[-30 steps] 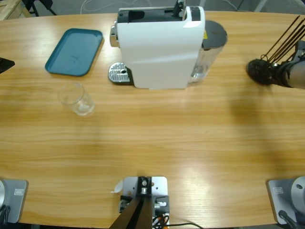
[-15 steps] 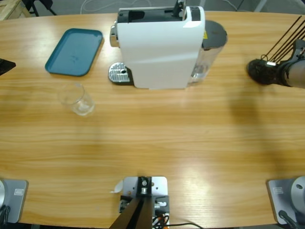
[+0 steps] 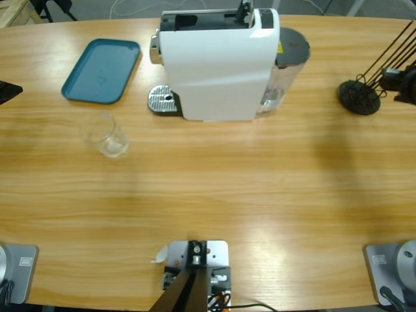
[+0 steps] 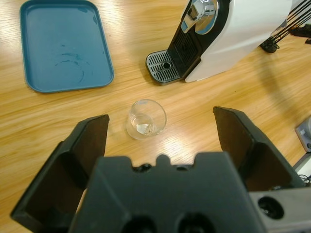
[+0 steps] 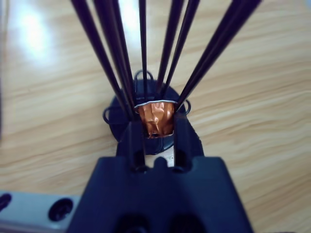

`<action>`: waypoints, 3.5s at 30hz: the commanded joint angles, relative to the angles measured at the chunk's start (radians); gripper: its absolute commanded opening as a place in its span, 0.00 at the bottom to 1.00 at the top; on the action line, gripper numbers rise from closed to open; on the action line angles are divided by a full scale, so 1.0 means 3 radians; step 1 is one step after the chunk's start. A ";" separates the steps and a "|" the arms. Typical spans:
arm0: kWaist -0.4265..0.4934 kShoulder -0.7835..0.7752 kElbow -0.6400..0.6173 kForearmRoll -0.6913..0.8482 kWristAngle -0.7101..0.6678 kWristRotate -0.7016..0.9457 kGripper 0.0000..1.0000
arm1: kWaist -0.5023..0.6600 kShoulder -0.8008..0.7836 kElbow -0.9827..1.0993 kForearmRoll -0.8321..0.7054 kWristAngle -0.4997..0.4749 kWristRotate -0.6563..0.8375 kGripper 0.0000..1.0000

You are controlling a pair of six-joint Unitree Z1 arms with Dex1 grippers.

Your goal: Pour coffee

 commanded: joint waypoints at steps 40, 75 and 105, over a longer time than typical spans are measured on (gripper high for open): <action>-0.0344 0.0036 0.0221 -0.0174 0.0024 0.0339 0.95 | 0.2524 0.0702 -0.3338 0.2637 0.1966 -0.3267 0.00; -0.0339 -0.0040 0.0356 -0.0271 0.0099 0.0339 0.95 | 0.1911 0.1601 -0.4204 0.2724 0.1955 -0.3679 0.00; -0.0339 -0.0041 0.0382 -0.0322 0.0108 0.0339 0.95 | 0.1793 0.1763 -0.4286 0.2708 0.1868 -0.3725 0.00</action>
